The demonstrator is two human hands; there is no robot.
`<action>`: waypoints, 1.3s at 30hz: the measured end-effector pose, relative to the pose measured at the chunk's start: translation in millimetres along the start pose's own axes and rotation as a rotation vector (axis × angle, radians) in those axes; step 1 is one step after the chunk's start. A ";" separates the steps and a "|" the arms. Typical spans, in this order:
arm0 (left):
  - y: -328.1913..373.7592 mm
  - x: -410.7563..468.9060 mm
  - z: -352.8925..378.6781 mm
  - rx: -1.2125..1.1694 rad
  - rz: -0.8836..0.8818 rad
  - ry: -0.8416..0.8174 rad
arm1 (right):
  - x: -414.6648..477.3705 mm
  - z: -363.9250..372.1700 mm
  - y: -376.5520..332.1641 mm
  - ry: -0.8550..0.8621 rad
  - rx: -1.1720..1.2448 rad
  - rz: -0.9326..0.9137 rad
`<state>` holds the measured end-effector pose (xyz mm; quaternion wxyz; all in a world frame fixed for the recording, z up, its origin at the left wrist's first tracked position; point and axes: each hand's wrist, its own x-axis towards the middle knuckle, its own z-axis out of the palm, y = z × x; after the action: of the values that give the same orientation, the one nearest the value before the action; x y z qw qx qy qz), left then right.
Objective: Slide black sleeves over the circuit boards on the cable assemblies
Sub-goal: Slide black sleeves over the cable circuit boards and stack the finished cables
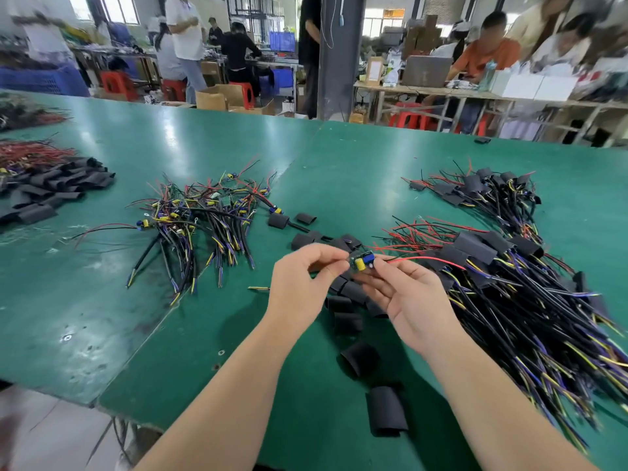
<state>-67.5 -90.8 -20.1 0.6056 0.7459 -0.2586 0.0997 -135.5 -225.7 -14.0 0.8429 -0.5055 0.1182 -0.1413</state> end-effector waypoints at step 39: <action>-24.0 -2.3 -24.8 0.342 -0.005 0.310 | 20.4 0.7 -13.4 -0.064 -1.671 -0.436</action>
<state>-53.2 -63.3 -35.5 0.5030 0.8141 -0.1400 0.2542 -117.9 -238.5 -3.0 0.1518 -0.9748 0.0600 -0.1521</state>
